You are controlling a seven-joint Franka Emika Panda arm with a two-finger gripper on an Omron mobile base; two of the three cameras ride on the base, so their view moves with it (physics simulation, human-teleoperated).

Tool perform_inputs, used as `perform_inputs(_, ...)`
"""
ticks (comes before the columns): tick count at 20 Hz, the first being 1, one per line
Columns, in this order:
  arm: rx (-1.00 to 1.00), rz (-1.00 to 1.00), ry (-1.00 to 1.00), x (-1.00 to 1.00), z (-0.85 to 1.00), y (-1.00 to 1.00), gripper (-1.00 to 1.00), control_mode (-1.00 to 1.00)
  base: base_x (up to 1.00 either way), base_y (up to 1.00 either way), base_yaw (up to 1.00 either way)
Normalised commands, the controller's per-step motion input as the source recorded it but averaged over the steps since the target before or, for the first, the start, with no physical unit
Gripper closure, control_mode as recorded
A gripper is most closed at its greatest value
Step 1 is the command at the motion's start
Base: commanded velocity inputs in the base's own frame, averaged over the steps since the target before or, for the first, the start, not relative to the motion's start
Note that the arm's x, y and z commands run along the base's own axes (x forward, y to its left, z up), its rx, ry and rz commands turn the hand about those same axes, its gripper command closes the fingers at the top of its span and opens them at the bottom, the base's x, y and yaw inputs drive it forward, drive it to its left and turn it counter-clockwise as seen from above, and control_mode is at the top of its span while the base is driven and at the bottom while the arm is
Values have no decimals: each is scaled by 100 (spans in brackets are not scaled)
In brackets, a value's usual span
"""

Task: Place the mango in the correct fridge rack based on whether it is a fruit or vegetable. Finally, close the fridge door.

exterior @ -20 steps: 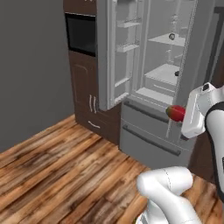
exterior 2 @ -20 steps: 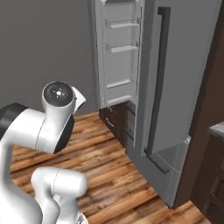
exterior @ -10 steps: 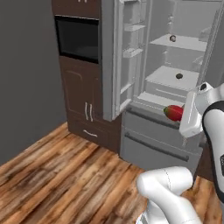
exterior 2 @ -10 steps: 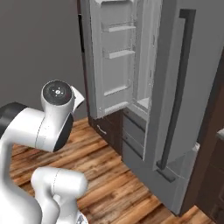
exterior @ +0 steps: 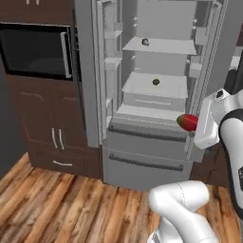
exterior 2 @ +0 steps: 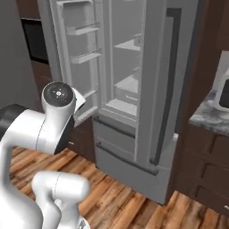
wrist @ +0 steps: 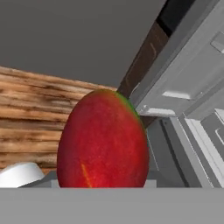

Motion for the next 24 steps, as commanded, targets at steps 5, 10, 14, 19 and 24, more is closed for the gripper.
perform_inputs(5,0,0,0,0,0,0,100,100,61,41,-60)
perform_inputs(10,0,0,0,0,0,0,100,100,58,47,-56)
perform_inputs(14,0,0,0,0,0,0,100,100,46,62,-45)
perform_inputs(19,0,0,0,0,0,0,100,100,42,63,-28)
perform_inputs(24,0,0,0,0,0,0,100,100,59,22,-11)
